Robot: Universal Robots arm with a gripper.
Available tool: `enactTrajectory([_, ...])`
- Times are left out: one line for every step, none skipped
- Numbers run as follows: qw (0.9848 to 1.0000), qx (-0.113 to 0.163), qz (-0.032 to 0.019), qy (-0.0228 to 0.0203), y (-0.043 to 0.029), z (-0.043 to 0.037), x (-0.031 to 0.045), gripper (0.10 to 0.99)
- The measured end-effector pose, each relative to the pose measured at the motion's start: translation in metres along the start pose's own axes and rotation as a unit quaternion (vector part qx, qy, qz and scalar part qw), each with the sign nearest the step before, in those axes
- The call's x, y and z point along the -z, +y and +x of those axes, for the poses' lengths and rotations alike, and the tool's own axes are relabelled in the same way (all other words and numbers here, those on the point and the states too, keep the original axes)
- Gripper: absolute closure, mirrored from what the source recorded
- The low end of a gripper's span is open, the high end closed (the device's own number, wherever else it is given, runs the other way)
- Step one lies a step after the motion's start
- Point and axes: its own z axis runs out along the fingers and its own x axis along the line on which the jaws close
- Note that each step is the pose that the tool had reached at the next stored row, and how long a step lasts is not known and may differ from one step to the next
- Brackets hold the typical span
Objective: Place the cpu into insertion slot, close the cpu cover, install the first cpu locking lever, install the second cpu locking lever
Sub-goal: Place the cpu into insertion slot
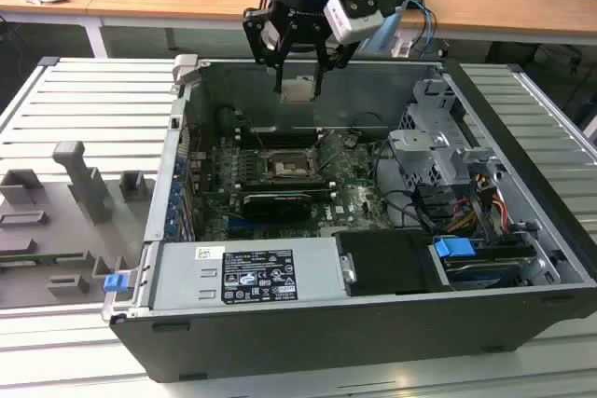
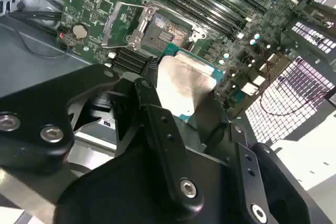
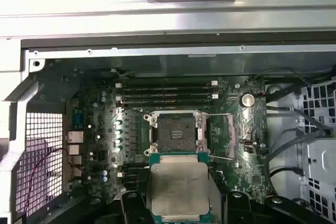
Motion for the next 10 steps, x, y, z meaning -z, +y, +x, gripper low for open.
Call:
enactTrajectory([0.9996, -0.028, -0.0005, -0.0025, 0.0, 0.0, -0.0002, 0.557])
enactTrajectory([0.9981, -0.061, -0.0012, -0.0054, 0.0, 0.0001, -0.0004, 0.557])
enactTrajectory([0.997, -0.078, -0.0014, -0.0069, -0.0001, 0.0, -0.0006, 0.557])
enactTrajectory([0.9965, -0.083, -0.0016, -0.0074, -0.0001, 0.0, -0.0013, 0.557])
enactTrajectory([0.9965, -0.083, -0.0016, -0.0075, -0.0002, 0.0, -0.0016, 0.557])
enactTrajectory([0.9965, -0.083, -0.0016, -0.0075, -0.0002, 0.0, -0.0019, 0.557])
enactTrajectory([0.9965, -0.083, -0.0016, -0.0075, -0.0002, 0.0, -0.0025, 0.557])
enactTrajectory([0.9965, -0.083, -0.0016, -0.0075, -0.0003, 0.0, -0.0028, 0.557])
enactTrajectory([0.9965, -0.083, -0.0015, -0.0075, -0.0003, 0.0, -0.0032, 0.557])
enactTrajectory([0.9965, -0.083, -0.0011, -0.0075, -0.0003, 0.0, -0.0034, 0.557])
